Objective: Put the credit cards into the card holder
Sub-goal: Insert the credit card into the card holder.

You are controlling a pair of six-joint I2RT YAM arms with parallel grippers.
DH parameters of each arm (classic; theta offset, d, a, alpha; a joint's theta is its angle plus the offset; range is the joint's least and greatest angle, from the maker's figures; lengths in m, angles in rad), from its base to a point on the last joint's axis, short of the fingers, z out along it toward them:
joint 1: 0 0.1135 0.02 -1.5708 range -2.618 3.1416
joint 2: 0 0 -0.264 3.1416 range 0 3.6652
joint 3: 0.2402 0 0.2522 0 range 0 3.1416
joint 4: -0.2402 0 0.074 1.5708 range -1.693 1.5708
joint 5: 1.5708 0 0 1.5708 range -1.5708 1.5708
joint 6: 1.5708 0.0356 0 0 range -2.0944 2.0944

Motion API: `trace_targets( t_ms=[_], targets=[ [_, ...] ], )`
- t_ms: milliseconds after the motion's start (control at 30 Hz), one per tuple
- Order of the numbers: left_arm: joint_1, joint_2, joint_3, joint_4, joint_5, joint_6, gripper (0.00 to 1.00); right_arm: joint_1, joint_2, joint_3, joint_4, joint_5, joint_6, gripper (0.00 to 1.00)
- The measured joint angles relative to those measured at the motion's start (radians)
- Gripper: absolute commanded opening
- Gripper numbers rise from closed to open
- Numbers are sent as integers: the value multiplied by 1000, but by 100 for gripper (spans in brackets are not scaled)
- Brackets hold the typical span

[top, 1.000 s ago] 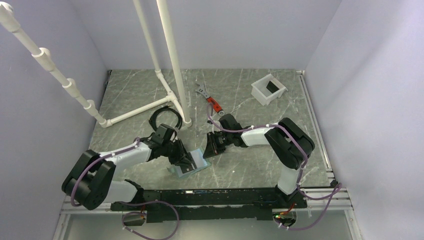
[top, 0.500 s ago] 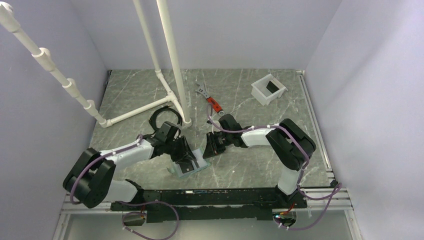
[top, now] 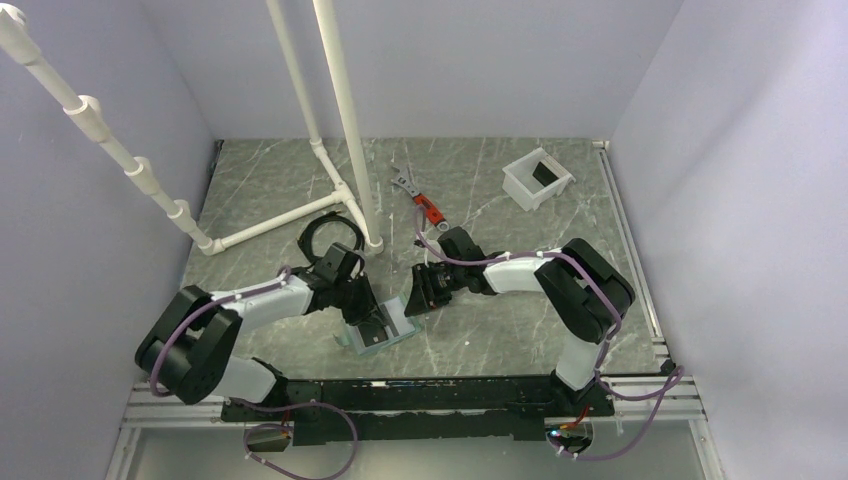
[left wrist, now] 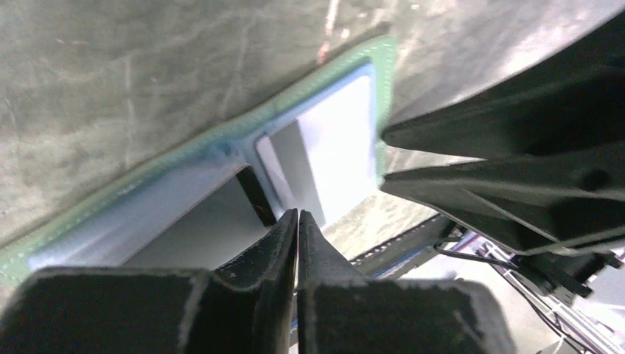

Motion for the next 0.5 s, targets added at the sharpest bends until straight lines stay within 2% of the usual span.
trace_targets(
  t_ms=[133, 500],
  targets=[
    [0, 58, 0, 12, -1, 5, 3, -1, 0, 0, 1, -1, 9, 35],
    [0, 39, -43, 59, -9, -4, 1, -1, 0, -13, 8, -32, 25, 32]
  ],
)
